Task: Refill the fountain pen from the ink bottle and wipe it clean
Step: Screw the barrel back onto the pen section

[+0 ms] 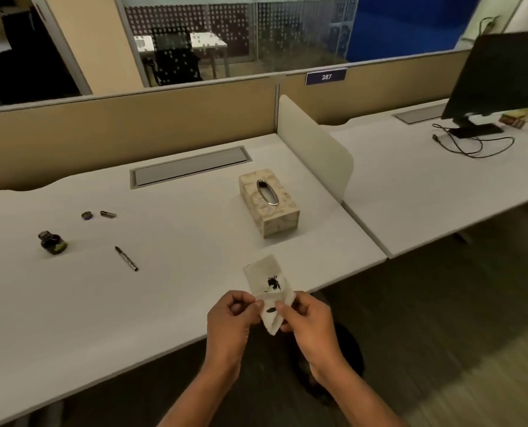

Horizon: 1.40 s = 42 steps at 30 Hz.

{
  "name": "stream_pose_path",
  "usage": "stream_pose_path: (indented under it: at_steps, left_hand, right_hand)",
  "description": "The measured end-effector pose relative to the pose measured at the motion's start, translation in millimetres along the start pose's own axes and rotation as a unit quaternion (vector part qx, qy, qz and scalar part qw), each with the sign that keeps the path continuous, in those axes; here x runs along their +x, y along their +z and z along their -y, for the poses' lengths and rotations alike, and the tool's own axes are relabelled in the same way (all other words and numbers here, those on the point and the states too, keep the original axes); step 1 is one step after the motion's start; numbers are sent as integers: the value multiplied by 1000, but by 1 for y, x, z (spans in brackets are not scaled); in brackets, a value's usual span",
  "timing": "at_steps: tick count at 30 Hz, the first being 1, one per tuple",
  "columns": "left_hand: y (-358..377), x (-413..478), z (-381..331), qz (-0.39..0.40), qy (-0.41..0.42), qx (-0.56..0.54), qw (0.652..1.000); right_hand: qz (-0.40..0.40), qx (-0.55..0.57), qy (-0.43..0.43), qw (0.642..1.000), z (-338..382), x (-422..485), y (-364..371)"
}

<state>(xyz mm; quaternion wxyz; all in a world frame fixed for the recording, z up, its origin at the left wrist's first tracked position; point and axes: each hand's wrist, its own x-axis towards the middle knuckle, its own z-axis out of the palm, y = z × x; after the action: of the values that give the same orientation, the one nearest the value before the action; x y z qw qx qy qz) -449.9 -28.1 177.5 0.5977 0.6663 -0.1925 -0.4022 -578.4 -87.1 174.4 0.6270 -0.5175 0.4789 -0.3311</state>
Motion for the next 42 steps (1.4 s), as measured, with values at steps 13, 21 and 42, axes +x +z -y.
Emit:
stream_pose_path:
  at_steps: [13, 21, 42]
  left_hand:
    - [49, 13, 64, 167, 31, 113, 979]
    - [120, 14, 119, 141, 13, 132, 981]
    - [170, 81, 347, 85, -43, 220, 971]
  right_hand:
    - [-164, -88, 6, 983, -64, -8, -69]
    - [-136, -163, 8, 977, -108, 23, -141]
    - [-99, -455, 66, 882, -356, 160, -216]
